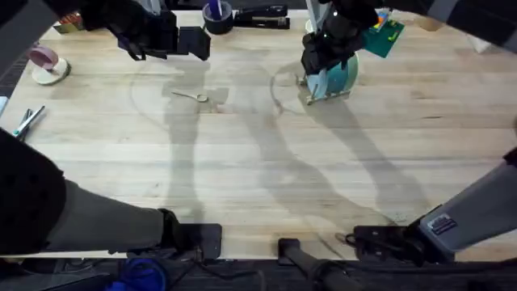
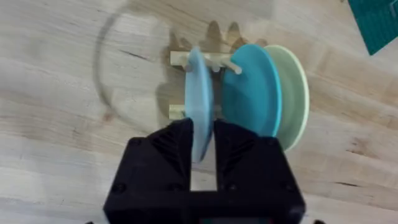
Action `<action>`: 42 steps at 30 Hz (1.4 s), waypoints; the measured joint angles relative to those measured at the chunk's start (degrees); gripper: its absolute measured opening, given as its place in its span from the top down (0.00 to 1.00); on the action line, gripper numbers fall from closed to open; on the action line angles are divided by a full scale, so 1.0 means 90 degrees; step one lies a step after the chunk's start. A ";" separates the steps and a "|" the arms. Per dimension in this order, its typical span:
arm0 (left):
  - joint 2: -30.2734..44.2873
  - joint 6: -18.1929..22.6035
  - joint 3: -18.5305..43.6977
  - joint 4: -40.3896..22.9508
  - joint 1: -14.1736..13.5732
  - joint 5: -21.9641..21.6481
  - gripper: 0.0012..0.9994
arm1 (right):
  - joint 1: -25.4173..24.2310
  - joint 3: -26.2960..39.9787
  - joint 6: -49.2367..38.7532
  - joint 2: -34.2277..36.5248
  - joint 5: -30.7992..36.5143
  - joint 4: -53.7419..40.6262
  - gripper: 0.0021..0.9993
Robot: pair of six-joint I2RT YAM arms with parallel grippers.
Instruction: Pick up the plates from the table one by one and place each into a slot on the dish rack.
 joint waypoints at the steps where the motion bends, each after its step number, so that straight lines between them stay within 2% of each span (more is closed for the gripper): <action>1: 0.0000 0.0002 0.0000 0.0000 0.0000 0.0000 0.00 | 0.0000 0.0000 0.0008 0.0000 -0.0001 0.0000 0.72; 2: 0.0000 0.0001 0.0000 0.0000 0.0000 0.0000 0.00 | 0.0000 0.0000 -0.0001 0.0000 -0.0002 0.0002 0.61; 5: 0.0000 0.0001 0.0000 0.0000 0.0000 0.0000 0.00 | 0.0000 0.0000 0.0000 0.0000 -0.0004 0.0000 0.17; 6: 0.0000 0.0002 0.0000 0.0000 0.0000 0.0000 0.00 | 0.0000 0.0002 -0.0016 0.0000 -0.0022 0.0000 0.06; 7: 0.0000 0.0002 0.0000 0.0000 0.0000 0.0000 0.00 | 0.0005 0.0002 -0.0024 0.0000 -0.0022 0.0000 0.02; 26: 0.0000 0.0002 0.0000 -0.0070 0.0000 0.0000 0.00 | 0.0005 0.0085 -0.0022 0.0000 -0.0024 0.0015 0.01; 33: 0.0000 0.0001 0.0000 -0.0070 0.0000 0.0000 0.00 | 0.0005 0.0647 -0.0022 -0.0007 -0.0025 -0.0315 0.01; 42: 0.0000 0.0002 0.0000 -0.0070 0.0000 0.0000 0.00 | 0.0005 0.1791 -0.0022 -0.0332 -0.0025 -0.1132 0.01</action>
